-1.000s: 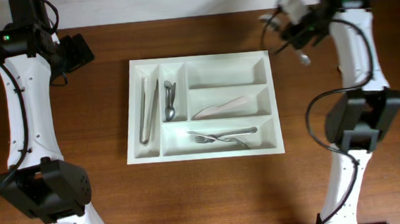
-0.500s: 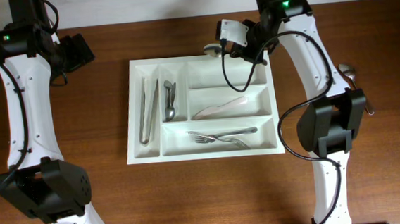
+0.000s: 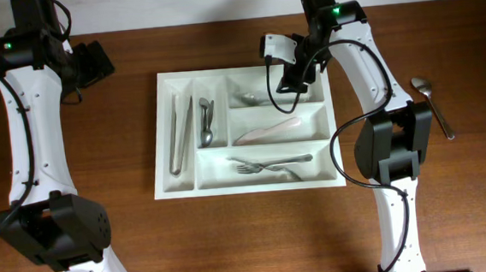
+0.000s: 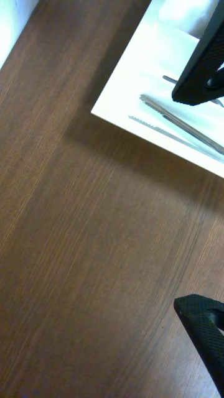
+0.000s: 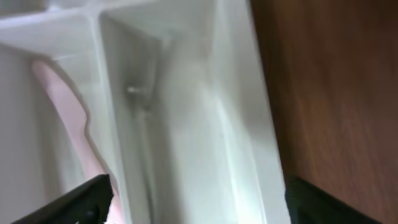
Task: Pack container
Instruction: 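Place the large spoon into the tray's upper right compartment, then move the right gripper back and grasp the remaining spoon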
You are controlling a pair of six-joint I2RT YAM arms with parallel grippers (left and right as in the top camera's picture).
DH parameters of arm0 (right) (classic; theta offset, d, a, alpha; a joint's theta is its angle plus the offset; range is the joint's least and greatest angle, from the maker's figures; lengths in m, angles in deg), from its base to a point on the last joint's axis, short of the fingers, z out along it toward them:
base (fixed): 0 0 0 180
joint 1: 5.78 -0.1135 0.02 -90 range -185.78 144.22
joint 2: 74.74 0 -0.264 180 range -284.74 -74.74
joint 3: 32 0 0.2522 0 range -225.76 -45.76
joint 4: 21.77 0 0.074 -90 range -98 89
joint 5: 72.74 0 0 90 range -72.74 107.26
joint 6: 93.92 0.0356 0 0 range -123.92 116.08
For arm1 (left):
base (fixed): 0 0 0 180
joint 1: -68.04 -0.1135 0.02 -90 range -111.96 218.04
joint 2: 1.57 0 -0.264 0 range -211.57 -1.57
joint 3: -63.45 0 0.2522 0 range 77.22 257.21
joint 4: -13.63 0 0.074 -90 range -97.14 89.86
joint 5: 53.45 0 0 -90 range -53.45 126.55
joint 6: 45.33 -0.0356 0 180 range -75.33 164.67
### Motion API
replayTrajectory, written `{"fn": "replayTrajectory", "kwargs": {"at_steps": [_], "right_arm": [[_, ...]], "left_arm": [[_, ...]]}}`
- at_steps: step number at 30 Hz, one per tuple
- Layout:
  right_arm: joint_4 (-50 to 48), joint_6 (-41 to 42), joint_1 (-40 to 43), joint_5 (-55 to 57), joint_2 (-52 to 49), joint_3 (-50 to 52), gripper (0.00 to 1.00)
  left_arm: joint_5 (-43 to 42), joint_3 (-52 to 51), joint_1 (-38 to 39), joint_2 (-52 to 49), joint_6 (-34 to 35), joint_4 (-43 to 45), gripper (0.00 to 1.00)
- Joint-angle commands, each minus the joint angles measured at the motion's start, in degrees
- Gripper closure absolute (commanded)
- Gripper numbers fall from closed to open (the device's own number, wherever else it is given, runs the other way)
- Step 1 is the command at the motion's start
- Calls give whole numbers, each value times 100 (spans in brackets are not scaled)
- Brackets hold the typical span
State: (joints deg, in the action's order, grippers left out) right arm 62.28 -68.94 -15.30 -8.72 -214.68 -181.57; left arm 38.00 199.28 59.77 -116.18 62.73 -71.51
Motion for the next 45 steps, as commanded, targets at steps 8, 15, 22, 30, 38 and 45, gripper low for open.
{"fn": "replayTrajectory", "kwargs": {"at_steps": [8,15,22,30,38,45], "right_arm": [[863,2400,1585,1322,511,-1139,10],[1327,2653,2909,1309,461,-837,12],[780,2649,3648,1296,446,271,15],[-470,2632,3849,1329,446,1950,16],[-1226,2636,3849,1615,446,2660,34],[-1246,2636,3847,1613,446,2664,90]], "left_arm": [[-37,76,-4,9,57,-9,1],[-37,76,-4,7,57,-9,1],[-37,76,-4,9,57,-9,1],[-37,76,-4,9,57,-9,1],[-37,76,-4,9,57,-9,1],[-37,76,-4,9,57,-9,1]]}}
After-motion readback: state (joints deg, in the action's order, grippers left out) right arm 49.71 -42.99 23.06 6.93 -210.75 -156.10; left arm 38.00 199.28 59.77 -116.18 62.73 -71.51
